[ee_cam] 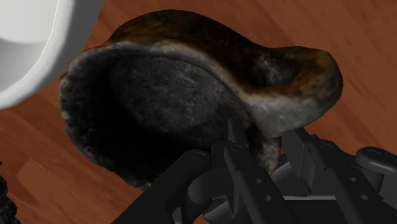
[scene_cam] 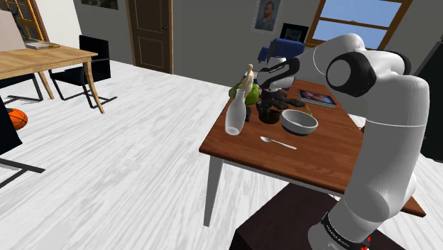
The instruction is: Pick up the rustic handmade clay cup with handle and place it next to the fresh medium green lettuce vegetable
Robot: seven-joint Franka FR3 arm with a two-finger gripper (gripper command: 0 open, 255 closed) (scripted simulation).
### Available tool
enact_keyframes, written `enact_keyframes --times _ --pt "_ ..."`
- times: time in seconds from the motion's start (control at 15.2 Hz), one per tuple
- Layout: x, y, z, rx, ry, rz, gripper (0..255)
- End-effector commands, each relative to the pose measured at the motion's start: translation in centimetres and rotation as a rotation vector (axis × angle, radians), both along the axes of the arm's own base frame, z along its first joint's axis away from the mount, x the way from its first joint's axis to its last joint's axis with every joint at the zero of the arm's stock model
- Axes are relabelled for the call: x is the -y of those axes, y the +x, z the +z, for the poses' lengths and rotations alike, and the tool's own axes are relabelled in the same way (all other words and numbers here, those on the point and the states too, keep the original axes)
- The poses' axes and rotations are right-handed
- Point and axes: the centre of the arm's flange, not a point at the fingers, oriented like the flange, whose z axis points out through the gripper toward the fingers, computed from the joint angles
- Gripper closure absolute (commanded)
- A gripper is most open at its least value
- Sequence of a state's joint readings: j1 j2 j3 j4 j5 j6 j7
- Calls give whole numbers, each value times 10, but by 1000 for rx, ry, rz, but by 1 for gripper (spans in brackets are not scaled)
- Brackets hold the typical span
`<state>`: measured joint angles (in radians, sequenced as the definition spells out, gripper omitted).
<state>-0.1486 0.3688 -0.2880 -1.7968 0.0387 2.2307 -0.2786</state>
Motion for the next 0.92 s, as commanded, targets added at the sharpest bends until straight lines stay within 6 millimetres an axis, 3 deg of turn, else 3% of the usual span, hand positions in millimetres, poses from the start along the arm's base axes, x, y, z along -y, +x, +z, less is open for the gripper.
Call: enact_keyframes --times 0.0,0.13,0.2,0.53,0.79,0.86 --pt "4 -3 -4 -9 -1 -7 255" --pt "4 -3 -4 -9 -1 -7 255" --pt "4 -3 -4 -9 -1 -7 0" --pt "4 -3 -4 -9 -1 -7 0" --pt "-1 -5 46 -9 -1 -7 0" --pt "-1 -5 46 -9 -1 -7 0"
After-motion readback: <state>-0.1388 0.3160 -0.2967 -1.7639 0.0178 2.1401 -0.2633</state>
